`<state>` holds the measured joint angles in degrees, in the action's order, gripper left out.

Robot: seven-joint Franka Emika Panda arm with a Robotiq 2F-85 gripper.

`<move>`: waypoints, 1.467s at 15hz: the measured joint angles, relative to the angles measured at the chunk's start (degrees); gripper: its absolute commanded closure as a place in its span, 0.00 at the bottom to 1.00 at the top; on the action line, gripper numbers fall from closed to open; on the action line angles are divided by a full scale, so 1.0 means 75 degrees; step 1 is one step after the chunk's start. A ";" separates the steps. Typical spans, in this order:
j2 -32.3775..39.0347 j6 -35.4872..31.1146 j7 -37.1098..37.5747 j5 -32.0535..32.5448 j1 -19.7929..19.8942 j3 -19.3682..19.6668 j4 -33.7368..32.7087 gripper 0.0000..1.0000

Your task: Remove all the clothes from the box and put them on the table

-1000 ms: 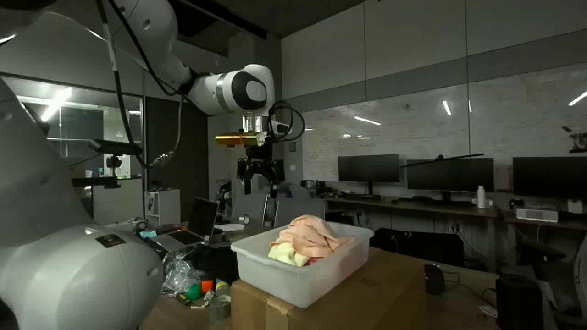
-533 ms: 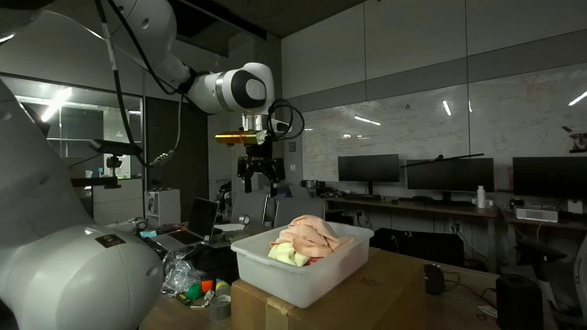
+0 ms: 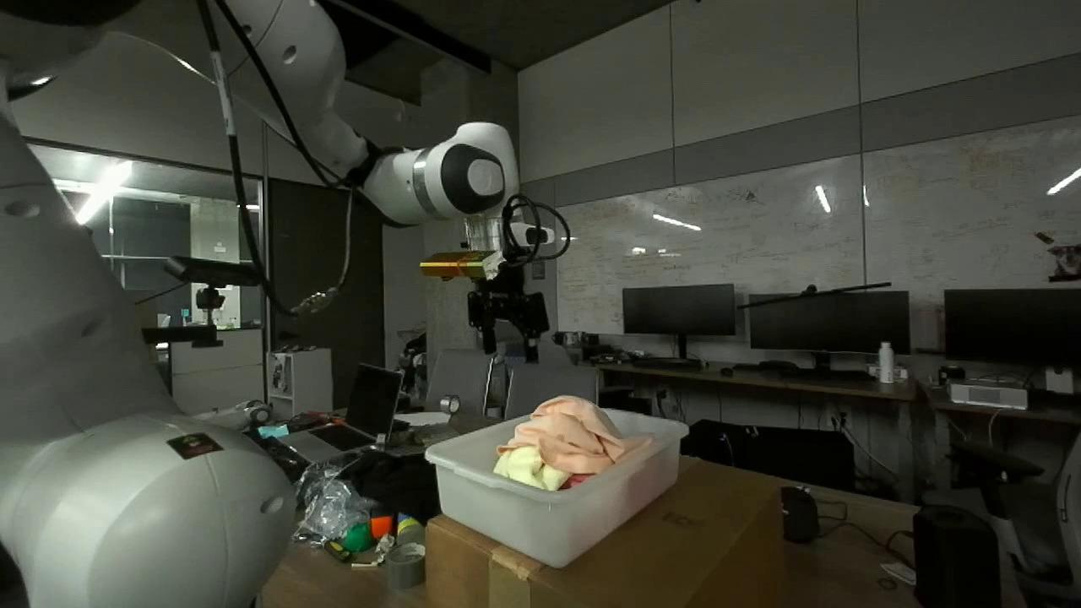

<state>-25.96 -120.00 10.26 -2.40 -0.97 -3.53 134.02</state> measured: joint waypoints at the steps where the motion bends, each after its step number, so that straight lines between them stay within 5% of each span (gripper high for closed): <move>1: 0.0104 -0.0149 0.0184 0.0111 0.0065 -0.0034 -0.0005 0.00; 12: 0.1564 -0.0255 0.1956 0.1153 0.0309 -0.0434 -0.0572 0.00; 22: 0.2003 -0.0189 0.2286 0.1169 0.0540 0.0028 -0.0725 0.00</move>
<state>-10.93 -121.41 27.40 6.37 3.08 -3.32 128.59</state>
